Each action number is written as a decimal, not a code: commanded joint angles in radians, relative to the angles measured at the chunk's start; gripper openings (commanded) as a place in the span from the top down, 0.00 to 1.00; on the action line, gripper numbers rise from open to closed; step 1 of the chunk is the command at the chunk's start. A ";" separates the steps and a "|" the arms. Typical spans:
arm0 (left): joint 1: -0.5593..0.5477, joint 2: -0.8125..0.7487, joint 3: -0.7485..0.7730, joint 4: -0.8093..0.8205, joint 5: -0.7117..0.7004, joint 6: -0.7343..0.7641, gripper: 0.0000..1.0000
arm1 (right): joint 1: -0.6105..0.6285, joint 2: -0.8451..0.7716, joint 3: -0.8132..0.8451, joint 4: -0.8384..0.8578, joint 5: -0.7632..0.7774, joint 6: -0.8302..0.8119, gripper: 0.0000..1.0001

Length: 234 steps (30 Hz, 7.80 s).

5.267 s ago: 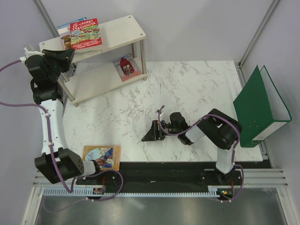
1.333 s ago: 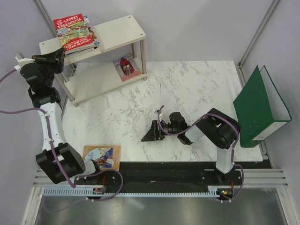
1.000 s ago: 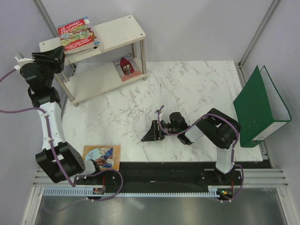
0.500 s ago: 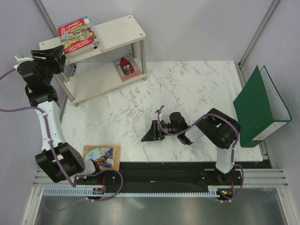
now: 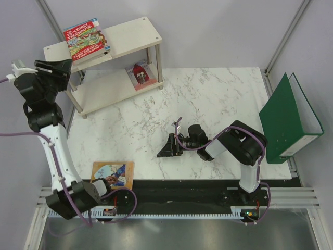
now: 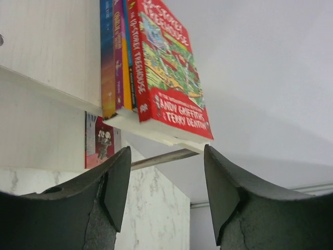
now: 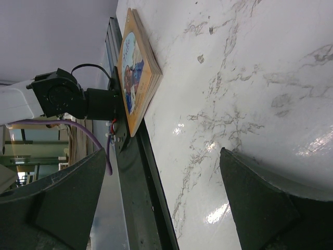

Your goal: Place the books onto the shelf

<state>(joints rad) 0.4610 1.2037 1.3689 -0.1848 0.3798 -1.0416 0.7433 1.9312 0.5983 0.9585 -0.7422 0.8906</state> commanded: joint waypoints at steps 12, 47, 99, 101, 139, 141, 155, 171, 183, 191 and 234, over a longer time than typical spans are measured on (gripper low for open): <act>-0.179 -0.498 -0.499 -0.414 0.026 0.469 0.35 | 0.037 -0.285 0.196 -0.829 0.421 -0.294 0.02; -0.550 0.348 -0.393 -0.841 -0.219 0.755 0.42 | 0.324 0.245 0.624 -0.581 0.141 0.071 0.34; -0.585 0.310 -0.291 -0.860 -0.444 0.709 0.51 | 0.196 0.069 0.505 -0.787 0.543 -0.025 1.00; -0.585 0.315 -0.289 -0.860 -0.426 0.712 0.51 | 0.168 0.022 0.465 -0.803 0.550 -0.041 1.00; -0.889 0.697 -0.171 -0.768 -0.245 0.600 0.71 | -0.079 -0.055 0.472 -1.012 0.569 -0.329 0.38; -0.889 0.698 -0.169 -0.768 -0.248 0.600 0.71 | -0.078 -0.006 0.498 -0.994 0.538 -0.349 0.38; -0.898 0.867 0.138 -0.815 -0.295 0.632 0.70 | -0.076 -0.087 0.351 -1.087 0.265 -0.390 0.43; -0.963 0.415 -0.115 -0.673 -0.262 0.451 0.42 | -0.078 -0.149 0.290 -1.086 0.265 -0.358 0.43; -0.979 0.111 -0.653 -0.420 -0.150 0.201 0.39 | -0.078 -0.106 0.245 -0.907 0.198 -0.249 0.47; -1.015 0.264 -0.680 -0.241 -0.099 0.163 0.39 | -0.078 -0.098 0.221 -0.751 0.126 -0.170 0.51; -1.022 -0.028 -0.824 0.002 -0.232 0.118 0.36 | -0.099 -0.147 0.222 -0.466 -0.026 -0.032 1.00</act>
<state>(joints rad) -0.5579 1.3357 0.6109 -0.4179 0.2264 -0.8780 0.6537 1.8603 0.8253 0.3901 -0.6888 0.7887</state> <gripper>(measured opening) 0.637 0.051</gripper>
